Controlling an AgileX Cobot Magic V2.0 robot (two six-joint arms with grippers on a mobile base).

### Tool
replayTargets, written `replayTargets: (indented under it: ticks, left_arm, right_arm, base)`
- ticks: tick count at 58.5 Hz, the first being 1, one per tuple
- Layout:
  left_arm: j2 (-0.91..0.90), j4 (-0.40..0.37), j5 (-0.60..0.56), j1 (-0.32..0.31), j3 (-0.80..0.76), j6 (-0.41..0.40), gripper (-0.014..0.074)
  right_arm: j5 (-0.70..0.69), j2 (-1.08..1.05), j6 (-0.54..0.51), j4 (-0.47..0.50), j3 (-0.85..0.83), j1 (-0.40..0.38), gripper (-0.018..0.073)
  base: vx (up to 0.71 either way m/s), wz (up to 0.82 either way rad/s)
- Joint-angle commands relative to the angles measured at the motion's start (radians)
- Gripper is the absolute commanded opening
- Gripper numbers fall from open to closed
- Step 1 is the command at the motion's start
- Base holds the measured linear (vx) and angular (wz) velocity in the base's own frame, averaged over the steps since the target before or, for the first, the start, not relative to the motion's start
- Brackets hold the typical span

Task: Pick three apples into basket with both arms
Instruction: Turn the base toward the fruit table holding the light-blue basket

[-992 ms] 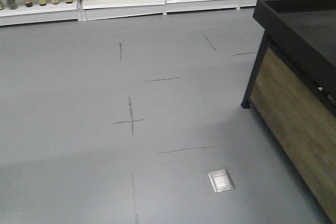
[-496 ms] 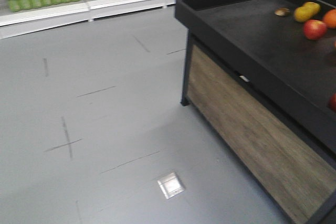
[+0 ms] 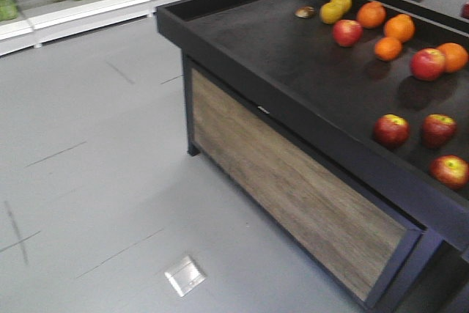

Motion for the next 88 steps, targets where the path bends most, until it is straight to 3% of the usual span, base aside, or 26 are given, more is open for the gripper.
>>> replayTargets:
  ticks: [1, 88]
  left_arm:
    - [-0.014, -0.002, -0.081, 0.001, -0.025, -0.009, -0.0006]
    - [-0.014, -0.002, -0.081, 0.001, -0.025, -0.009, -0.0006]
  right_arm:
    - [-0.075, -0.013, -0.003, -0.004, 0.014, -0.006, -0.0005]
    - [-0.075, -0.013, -0.003, -0.004, 0.014, -0.006, -0.0005]
  base:
    - [0.09, -0.41]
    - [0.08, -0.43]
